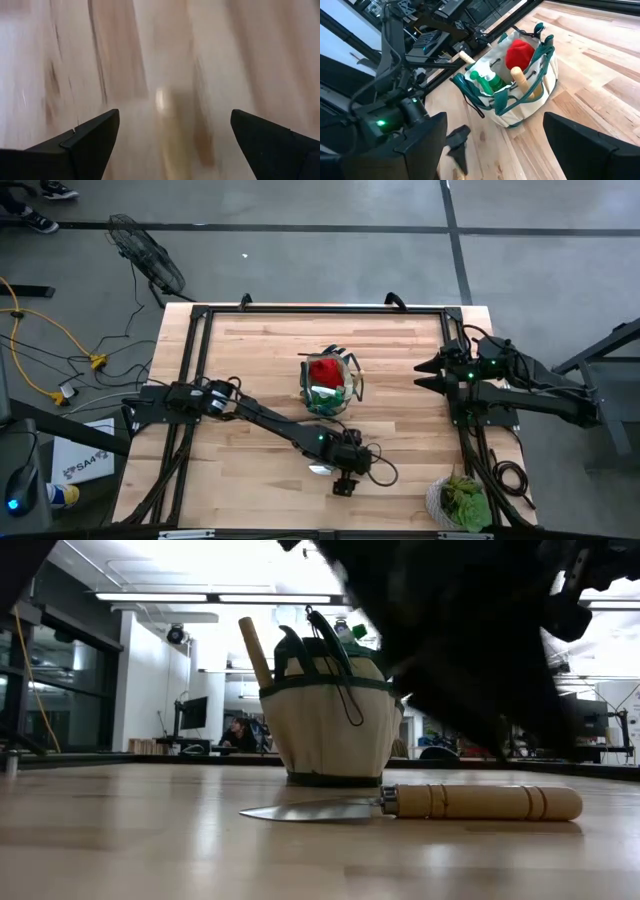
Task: Pick & Place Garden tools in Gardening bag
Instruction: Put the trowel into the gardening bag
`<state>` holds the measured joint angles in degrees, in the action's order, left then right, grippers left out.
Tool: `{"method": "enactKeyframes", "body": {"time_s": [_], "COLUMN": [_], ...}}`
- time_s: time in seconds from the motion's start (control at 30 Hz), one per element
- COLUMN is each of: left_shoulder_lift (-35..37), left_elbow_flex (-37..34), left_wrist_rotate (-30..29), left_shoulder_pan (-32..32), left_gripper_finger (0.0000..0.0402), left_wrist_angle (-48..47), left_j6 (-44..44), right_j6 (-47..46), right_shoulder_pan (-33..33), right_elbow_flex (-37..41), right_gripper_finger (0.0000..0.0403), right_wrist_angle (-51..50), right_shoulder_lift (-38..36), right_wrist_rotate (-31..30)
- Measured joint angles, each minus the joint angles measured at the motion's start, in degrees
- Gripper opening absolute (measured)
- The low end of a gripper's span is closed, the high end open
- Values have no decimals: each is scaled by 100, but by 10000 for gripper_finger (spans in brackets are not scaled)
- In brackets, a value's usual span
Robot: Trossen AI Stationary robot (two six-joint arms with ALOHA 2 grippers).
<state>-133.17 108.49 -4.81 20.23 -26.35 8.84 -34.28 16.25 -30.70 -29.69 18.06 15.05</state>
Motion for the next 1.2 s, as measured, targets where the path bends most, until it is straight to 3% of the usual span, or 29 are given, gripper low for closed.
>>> {"method": "enactKeyframes", "body": {"time_s": [0.23, 0.73, 1.2], "left_shoulder_lift": [-175, -311, -463], "left_elbow_flex": [-18, 0, 4], "left_wrist_rotate": [-78, -156, 12], "left_shoulder_pan": [-2, -74, -72], "left_gripper_finger": [370, 280, 268], "left_wrist_angle": [137, 542, 434], "left_j6": [-115, -168, -256], "right_j6": [1, 0, 0], "right_shoulder_pan": [-1, 0, -2], "right_elbow_flex": [0, 0, -4], "right_gripper_finger": [321, 321, 321], "right_wrist_angle": [0, 0, 2], "right_shoulder_lift": [0, 0, 0], "right_wrist_rotate": [2, 6, 6]}}
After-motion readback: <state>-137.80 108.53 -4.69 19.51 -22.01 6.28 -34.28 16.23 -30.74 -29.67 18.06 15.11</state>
